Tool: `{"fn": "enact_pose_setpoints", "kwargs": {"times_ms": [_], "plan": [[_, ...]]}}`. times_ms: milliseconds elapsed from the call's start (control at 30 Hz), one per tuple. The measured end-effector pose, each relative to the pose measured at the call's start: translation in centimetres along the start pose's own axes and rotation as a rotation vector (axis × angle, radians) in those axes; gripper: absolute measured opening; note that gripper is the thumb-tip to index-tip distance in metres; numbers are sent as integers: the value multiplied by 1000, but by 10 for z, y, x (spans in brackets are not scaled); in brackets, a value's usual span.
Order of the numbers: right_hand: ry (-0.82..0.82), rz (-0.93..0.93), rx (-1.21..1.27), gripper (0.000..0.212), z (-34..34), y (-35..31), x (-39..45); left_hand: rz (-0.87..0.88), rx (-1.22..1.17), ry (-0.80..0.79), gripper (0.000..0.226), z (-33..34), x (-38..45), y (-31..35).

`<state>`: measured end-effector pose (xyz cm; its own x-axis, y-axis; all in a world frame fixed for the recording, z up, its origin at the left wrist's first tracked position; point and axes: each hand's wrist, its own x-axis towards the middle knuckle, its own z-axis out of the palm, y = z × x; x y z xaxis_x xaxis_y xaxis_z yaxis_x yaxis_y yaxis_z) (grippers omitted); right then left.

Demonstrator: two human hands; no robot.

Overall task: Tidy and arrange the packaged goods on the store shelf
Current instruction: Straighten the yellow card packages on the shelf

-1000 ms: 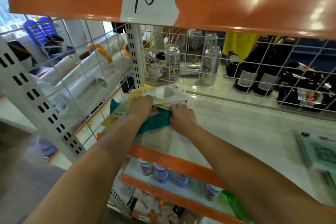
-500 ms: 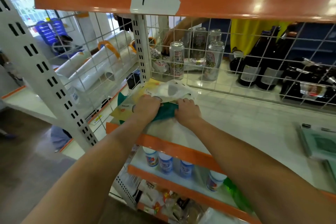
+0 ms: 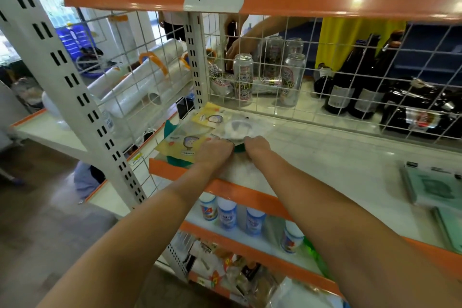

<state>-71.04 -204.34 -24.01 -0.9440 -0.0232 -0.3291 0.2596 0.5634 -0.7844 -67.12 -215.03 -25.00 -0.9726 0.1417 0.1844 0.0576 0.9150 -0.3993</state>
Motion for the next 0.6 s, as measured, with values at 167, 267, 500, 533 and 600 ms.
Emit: {"fn": "enact_pose_setpoints", "kwargs": {"times_ms": [167, 267, 500, 533, 600], "plan": [[-95, 259, 561, 37, 8, -13, -5, -7, -63, -70, 36, 0, -2, 4], [-59, 294, 679, 43, 16, -12, 3, -14, -189, 63, 30, 11, -6, 2], [22, 106, -58, 45, 21, -11, -2, 143, -278, 352, 25, 20, -26, -11], [37, 77, -71, 45, 23, -9, -1, 146, -295, 363, 29, 21, -27, -12], [58, 37, -36, 45, 22, -5, 3, 149, -338, 369, 35, 21, -27, -16]]}}
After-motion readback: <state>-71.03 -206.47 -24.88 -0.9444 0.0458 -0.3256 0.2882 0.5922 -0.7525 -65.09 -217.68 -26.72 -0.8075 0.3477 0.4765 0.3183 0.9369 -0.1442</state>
